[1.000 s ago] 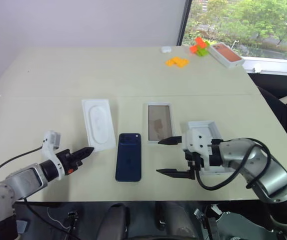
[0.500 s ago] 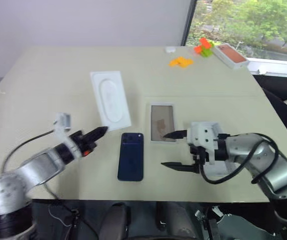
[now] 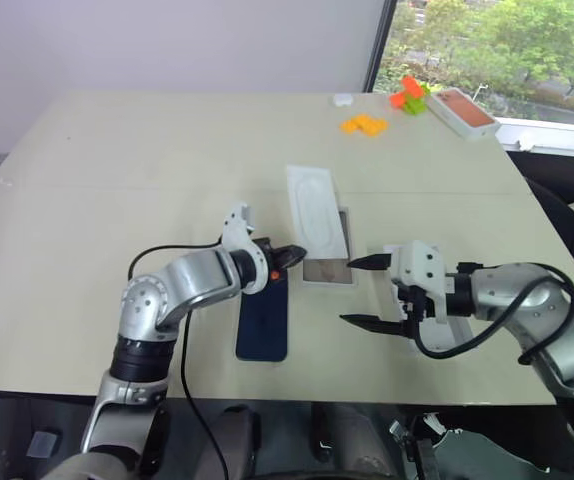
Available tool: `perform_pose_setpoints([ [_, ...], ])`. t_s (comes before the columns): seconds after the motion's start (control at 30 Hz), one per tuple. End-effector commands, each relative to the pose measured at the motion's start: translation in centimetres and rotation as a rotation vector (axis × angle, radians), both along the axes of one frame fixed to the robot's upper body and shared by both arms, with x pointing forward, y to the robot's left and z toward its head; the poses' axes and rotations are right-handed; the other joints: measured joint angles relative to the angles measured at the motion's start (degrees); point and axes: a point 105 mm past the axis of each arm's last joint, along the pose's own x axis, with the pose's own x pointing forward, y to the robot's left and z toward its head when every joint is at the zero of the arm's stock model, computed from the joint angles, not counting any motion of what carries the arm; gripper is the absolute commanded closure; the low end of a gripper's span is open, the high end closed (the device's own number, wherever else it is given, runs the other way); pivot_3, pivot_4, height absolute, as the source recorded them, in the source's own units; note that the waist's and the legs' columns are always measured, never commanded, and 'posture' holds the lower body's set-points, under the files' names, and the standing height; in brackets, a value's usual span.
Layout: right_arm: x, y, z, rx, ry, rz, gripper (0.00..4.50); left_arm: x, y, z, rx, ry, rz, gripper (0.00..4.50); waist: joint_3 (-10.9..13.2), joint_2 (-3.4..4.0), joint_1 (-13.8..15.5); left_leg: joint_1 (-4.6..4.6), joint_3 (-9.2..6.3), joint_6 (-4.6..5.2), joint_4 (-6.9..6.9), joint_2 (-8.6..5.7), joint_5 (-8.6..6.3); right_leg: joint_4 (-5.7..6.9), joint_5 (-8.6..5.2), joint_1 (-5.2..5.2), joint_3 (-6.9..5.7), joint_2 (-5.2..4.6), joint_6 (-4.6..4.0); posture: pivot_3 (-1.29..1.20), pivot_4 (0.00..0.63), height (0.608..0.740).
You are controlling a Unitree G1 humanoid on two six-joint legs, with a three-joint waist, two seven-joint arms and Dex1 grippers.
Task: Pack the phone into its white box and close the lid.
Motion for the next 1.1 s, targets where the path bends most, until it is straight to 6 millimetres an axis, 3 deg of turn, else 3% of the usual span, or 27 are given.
perform_pose_setpoints([
  [0.03, -0.1, -0.2, 0.9, -0.008, -0.056, 0.002, 0.0, -0.2, -0.3, 0.2, 0.05, -0.004, -0.03, 4.45, 0.0, 0.0, 0.0, 0.0, -0.01, 0.0, 0.0, -0.05, 0.0, 0.0, 0.0, 0.0, 0.0, -0.01, 0.0, 0.0, 0.15, 0.74],
  [0.37, 0.0, 0.0, 0.7, -0.005, -0.063, 0.001, 0.0, -0.6, -0.3, -1.4, 0.11, 0.032, -0.083, 4.45, 0.0, 0.0, 0.0, -0.02, -0.1, -0.19, -0.01, -0.17, 0.11, 0.0, 0.01, -0.02, 0.01, -0.07, 0.03, 0.0, 0.15, 0.74],
  [0.87, 0.2, -0.1, 0.6, -0.003, -0.075, -0.017, 0.0, -0.6, -1.5, -1.3, 0.023, 0.066, -0.12, 4.45, 0.0, -0.03, 0.0, -0.03, -0.13, -0.34, -0.01, -0.22, 0.19, 0.0, 0.01, -0.02, 0.01, -0.12, 0.03, 0.0, 0.15, 0.74],
  [1.1, 1.8, -1.8, 1.5, 0.031, -0.088, -0.154, 0.0, -0.5, -1.7, -1.3, 0.013, 0.076, -0.115, 4.45, 0.0, -0.03, 0.0, -0.04, -0.13, -0.34, -0.02, -0.23, 0.19, 0.0, 0.01, -0.02, 0.01, -0.14, 0.04, 0.0, 0.15, 0.74],
])
